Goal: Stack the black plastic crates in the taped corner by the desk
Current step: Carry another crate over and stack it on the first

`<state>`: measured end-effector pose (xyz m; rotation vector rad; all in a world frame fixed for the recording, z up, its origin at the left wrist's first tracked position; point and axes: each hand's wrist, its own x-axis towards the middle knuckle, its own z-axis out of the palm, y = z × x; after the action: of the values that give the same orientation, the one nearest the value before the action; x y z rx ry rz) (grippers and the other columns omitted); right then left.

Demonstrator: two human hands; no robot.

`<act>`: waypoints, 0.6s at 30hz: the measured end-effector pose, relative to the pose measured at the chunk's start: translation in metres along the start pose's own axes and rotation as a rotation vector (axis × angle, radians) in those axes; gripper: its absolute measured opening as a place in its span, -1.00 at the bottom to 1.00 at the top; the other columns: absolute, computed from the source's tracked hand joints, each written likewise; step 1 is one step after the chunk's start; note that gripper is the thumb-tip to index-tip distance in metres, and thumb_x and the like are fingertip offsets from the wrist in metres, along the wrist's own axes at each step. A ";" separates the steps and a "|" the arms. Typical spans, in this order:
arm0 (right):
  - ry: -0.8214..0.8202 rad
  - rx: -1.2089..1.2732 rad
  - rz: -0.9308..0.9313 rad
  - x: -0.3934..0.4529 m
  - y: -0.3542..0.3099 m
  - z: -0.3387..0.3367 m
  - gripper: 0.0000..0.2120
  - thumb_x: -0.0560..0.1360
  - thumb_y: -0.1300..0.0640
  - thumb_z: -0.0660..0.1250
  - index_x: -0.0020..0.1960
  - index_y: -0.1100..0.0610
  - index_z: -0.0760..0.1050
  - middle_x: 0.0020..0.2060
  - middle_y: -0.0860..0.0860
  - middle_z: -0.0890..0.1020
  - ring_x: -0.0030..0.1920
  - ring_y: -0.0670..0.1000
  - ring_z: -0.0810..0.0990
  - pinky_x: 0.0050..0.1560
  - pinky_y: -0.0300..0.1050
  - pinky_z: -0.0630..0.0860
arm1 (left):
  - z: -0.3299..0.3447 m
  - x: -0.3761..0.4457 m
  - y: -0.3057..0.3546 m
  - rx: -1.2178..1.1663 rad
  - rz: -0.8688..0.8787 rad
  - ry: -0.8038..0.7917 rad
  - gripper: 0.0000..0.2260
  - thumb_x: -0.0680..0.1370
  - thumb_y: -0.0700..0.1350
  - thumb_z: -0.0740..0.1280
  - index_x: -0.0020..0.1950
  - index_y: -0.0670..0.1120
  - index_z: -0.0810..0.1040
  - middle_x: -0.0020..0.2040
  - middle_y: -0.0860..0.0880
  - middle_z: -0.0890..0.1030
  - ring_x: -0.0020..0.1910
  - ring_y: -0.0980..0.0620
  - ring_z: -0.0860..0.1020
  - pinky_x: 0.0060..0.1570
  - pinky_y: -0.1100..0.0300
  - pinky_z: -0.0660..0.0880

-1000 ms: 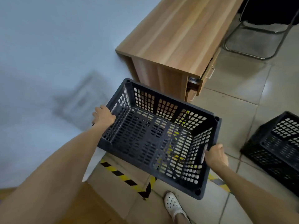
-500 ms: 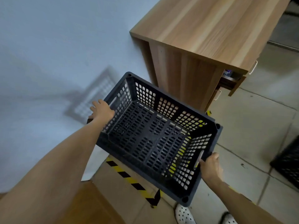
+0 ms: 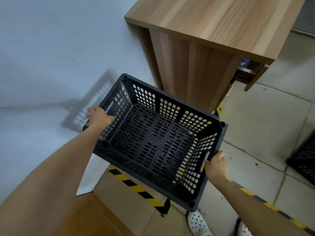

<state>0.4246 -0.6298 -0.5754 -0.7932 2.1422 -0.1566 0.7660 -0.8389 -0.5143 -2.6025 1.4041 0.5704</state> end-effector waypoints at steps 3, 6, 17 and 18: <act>-0.003 -0.036 0.025 0.008 -0.005 0.009 -0.78 0.61 0.27 0.14 0.19 0.27 0.16 0.15 0.32 0.52 0.10 0.33 0.55 -0.13 0.02 0.37 | 0.007 0.004 -0.003 -0.003 -0.005 -0.025 -0.19 0.50 0.06 0.45 0.54 -0.24 0.07 0.50 -0.25 0.10 0.46 -0.31 0.15 0.38 -0.26 0.25; 0.007 -0.049 0.049 0.018 -0.016 0.020 -0.63 0.60 0.25 0.11 0.35 0.28 0.09 0.08 0.35 0.57 0.06 0.33 0.57 -0.04 0.10 0.47 | 0.030 -0.010 -0.001 0.036 0.085 -0.055 -0.11 0.49 0.02 0.46 0.60 -0.13 -0.05 0.59 -0.19 -0.06 0.56 -0.28 -0.03 0.46 -0.30 0.04; -0.085 0.014 0.067 0.037 -0.026 0.019 -0.67 0.58 0.16 0.26 0.18 0.18 0.13 -0.02 0.27 0.55 -0.03 0.33 0.62 -0.02 0.27 0.60 | 0.131 -0.095 0.032 0.146 0.364 -0.330 -0.21 0.56 0.09 0.35 0.62 0.07 -0.09 0.62 0.00 -0.08 0.60 -0.13 -0.12 0.52 -0.20 -0.06; -0.122 0.017 0.062 0.040 -0.024 0.016 -0.65 0.57 0.15 0.29 0.17 0.18 0.13 -0.03 0.26 0.55 -0.03 0.32 0.63 -0.01 0.26 0.60 | 0.131 -0.098 0.031 0.144 0.367 -0.319 -0.23 0.57 0.08 0.35 0.61 0.07 -0.07 0.62 0.00 -0.05 0.60 -0.13 -0.11 0.52 -0.20 -0.05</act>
<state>0.4301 -0.6700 -0.6034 -0.7070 2.0449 -0.0919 0.6570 -0.7418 -0.5949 -2.0413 1.7403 0.8489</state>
